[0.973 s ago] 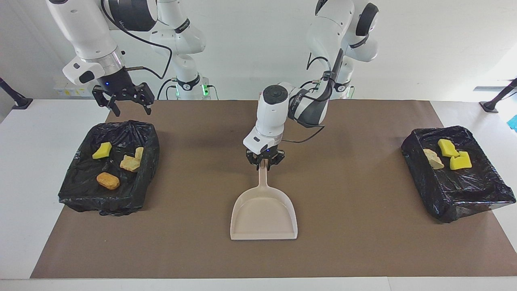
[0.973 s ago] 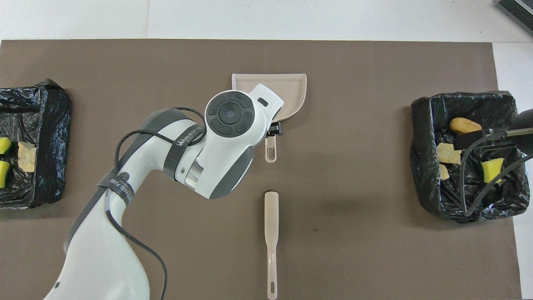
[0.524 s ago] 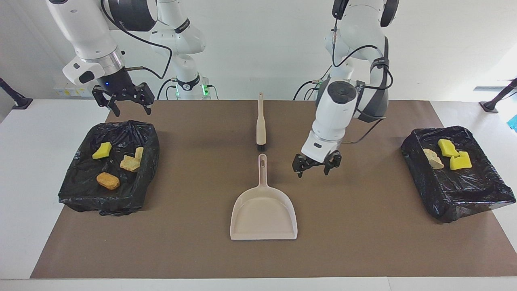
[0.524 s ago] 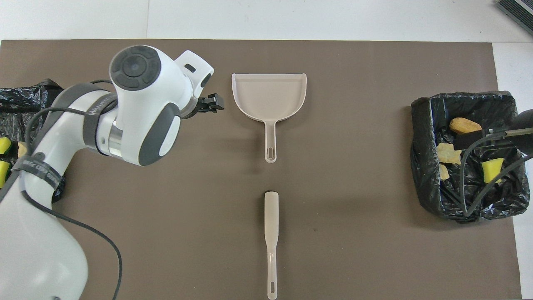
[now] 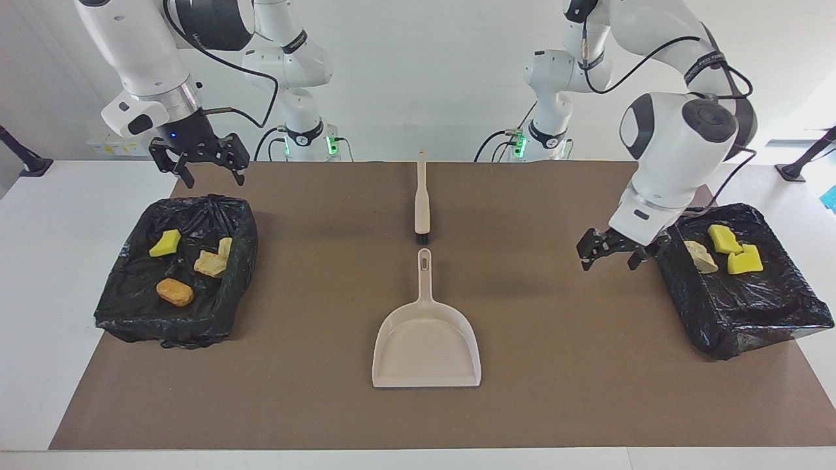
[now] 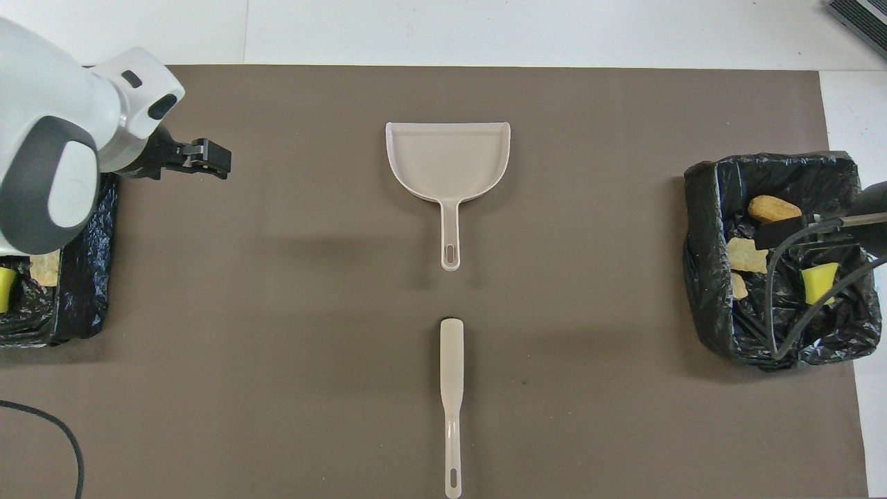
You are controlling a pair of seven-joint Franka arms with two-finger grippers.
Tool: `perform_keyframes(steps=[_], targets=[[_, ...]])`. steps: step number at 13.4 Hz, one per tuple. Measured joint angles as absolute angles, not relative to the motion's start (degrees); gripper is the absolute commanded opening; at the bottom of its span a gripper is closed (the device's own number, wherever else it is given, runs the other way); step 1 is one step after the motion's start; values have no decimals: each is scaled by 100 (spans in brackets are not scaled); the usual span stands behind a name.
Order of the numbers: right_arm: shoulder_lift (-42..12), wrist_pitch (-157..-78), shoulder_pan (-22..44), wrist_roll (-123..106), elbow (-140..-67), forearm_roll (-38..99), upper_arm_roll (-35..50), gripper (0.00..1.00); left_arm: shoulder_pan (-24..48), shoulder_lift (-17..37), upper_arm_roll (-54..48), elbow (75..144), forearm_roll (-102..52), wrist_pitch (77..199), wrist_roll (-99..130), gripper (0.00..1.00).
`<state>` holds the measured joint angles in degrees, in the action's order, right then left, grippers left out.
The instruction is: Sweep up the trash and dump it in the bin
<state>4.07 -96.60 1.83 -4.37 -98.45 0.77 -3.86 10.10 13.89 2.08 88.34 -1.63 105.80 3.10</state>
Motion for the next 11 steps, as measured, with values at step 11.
perform_keyframes(steps=[11], targets=[[407,-9660,183,-437,-9845,77,-386,100,492,-238,217,9301,-185,9000,-683,100]])
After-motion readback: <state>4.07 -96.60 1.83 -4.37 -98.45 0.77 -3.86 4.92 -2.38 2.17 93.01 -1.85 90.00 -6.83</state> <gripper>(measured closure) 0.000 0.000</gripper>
